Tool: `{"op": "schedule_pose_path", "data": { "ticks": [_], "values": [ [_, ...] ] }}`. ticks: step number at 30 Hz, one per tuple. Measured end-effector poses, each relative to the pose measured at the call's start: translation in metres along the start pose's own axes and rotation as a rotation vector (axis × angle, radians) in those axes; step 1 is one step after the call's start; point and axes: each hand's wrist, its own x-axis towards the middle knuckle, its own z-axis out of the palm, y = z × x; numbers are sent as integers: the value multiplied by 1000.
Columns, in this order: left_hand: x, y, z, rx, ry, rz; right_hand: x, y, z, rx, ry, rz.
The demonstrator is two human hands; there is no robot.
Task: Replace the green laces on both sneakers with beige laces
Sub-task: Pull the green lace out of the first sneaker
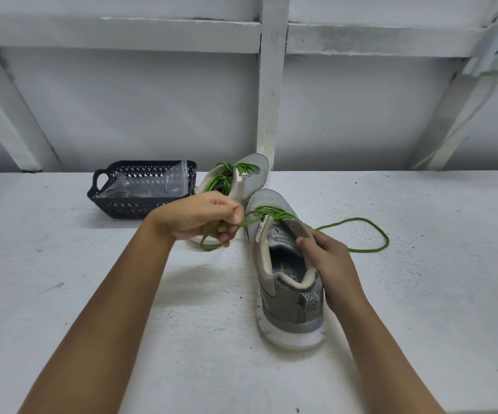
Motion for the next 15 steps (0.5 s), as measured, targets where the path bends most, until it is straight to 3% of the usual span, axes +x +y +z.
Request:
{"op": "schedule_pose_path", "data": {
  "ticks": [3, 6, 8, 12, 15],
  "values": [
    [1, -2, 0, 199, 42, -143, 1, 0, 1, 8, 4, 4],
    [19, -2, 10, 419, 308, -210, 1, 1, 1, 13, 13, 10],
    [29, -5, 16, 488, 384, -181, 1, 2, 0, 11, 11, 8],
    [36, -10, 21, 471, 394, -155, 1, 1, 0, 15, 6, 7],
    [34, -6, 20, 336, 557, -118, 1, 1, 0, 14, -2, 12]
  ]
}}
